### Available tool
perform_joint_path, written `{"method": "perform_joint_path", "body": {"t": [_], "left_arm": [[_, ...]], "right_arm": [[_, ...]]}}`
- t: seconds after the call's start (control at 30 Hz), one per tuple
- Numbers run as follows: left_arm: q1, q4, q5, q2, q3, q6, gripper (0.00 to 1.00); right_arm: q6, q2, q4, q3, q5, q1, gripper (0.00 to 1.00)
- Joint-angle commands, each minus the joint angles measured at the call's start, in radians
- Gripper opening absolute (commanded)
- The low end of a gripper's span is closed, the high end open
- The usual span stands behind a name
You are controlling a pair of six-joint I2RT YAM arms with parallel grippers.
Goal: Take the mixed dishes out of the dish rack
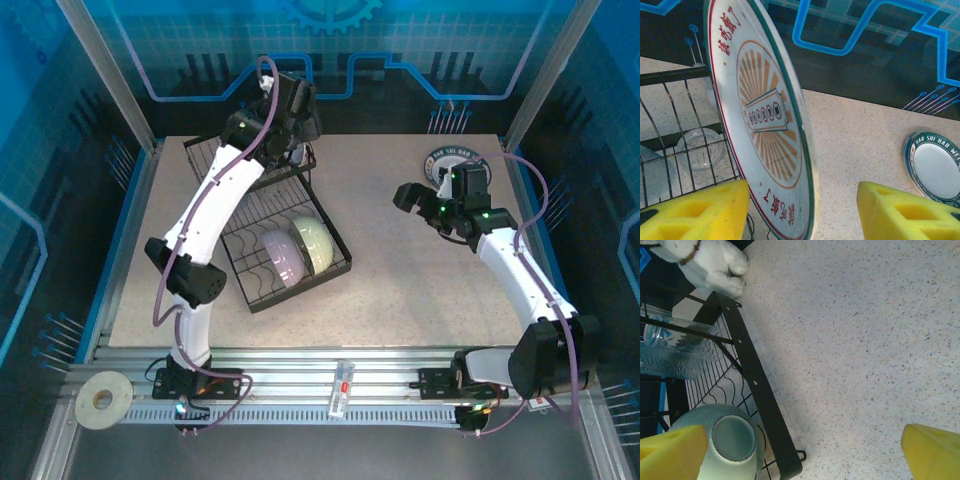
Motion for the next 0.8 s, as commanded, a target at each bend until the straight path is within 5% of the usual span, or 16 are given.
{"method": "perform_joint_path", "body": {"t": [0.0,0.77], "left_arm": [[0.009,0.014,-0.021,0.03,0.04,0.01,0.57],[0.011,0.034,-0.019,0.04,0.035,0.018,0.16]], "right_arm": [[-0.02,0.007,-0.032,0.038,-0.019,0.012,1.0],[-0.005,-0.014,0.016,0.054,-0.097,0.014,1.0]]}}
